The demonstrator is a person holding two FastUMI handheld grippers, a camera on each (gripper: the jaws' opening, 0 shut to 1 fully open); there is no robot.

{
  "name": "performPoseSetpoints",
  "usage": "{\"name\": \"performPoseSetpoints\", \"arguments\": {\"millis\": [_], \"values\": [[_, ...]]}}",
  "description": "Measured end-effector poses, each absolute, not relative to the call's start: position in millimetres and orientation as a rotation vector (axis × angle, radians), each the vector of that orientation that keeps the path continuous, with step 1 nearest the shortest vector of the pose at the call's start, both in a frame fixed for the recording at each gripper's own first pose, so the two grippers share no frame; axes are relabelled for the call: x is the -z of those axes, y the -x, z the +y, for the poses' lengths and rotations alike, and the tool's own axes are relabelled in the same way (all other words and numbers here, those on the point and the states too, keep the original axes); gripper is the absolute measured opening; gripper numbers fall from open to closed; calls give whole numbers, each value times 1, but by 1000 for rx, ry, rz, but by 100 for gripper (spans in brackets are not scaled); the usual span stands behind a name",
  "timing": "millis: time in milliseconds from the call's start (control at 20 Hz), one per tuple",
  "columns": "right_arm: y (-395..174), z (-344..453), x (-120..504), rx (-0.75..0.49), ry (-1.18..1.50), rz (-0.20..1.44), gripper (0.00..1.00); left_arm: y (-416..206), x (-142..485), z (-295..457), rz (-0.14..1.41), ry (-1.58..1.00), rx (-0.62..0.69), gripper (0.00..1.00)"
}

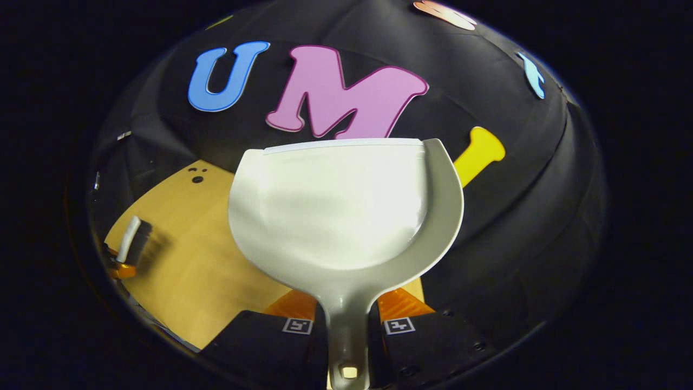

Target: Pick up the small broom and dustpan from the desktop, sweep the trash into the dustpan with the broom, and then empty the trash into the garbage bin.

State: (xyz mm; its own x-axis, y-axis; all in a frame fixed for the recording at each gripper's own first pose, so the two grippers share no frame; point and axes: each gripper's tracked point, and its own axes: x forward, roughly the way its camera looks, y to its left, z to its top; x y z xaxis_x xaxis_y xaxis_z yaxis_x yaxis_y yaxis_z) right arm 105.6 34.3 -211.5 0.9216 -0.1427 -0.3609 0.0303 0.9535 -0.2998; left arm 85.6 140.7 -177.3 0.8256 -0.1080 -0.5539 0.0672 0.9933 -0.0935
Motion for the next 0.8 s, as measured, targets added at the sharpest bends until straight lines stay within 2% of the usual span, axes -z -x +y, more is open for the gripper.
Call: {"name": "performPoseSetpoints", "arguments": {"millis": [100,150,300,800], "values": [[-95,58,243,39,272,436,30,-84,181,148,597,67,85,25],[-93,69,263,20,278,467,33,-83,185,149,600,64,82,25],[-85,92,314,-26,242,561,33,-82,194,147,616,68,78,25],[-52,113,445,-90,58,843,33,-109,228,130,718,41,63,27]]}}
